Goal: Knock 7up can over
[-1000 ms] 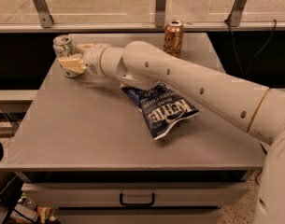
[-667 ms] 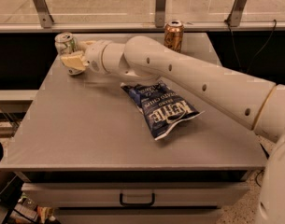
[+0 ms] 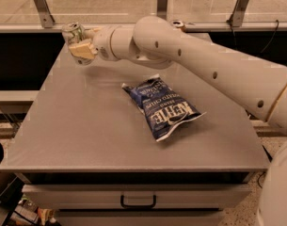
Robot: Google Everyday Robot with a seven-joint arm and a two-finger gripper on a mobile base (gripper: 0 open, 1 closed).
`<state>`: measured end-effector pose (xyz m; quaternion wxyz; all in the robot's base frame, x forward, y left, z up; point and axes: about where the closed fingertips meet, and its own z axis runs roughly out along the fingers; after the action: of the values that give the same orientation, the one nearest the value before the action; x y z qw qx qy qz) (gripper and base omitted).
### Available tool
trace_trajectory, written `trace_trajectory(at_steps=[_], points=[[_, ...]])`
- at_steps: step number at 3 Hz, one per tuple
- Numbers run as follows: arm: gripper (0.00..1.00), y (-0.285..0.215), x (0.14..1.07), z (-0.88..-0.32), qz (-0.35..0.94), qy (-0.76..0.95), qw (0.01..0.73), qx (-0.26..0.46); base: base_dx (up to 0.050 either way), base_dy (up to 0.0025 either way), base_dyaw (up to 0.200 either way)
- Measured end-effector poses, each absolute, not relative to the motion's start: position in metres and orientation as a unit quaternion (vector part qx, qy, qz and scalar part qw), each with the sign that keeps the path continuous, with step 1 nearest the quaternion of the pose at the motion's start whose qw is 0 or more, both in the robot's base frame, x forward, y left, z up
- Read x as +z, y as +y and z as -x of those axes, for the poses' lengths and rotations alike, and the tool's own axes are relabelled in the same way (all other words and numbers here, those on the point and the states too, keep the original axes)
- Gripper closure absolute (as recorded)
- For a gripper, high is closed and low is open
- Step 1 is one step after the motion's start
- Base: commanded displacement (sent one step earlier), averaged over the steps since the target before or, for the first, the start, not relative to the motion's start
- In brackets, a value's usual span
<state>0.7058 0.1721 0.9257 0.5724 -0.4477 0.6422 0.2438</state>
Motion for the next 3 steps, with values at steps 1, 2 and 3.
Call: trace_trajectory(at_steps=[1, 2, 3], points=[[1.00, 0.162, 0.937, -0.703, 0.476, 0.651, 0.549, 0.221, 0.000, 0.00000, 0.000], [1.00, 0.146, 0.939, -0.696, 0.500, 0.668, 0.515, 0.196, 0.000, 0.00000, 0.000], [1.00, 0.130, 0.938, -0.686, 0.516, 0.689, 0.481, 0.164, 0.000, 0.00000, 0.000]])
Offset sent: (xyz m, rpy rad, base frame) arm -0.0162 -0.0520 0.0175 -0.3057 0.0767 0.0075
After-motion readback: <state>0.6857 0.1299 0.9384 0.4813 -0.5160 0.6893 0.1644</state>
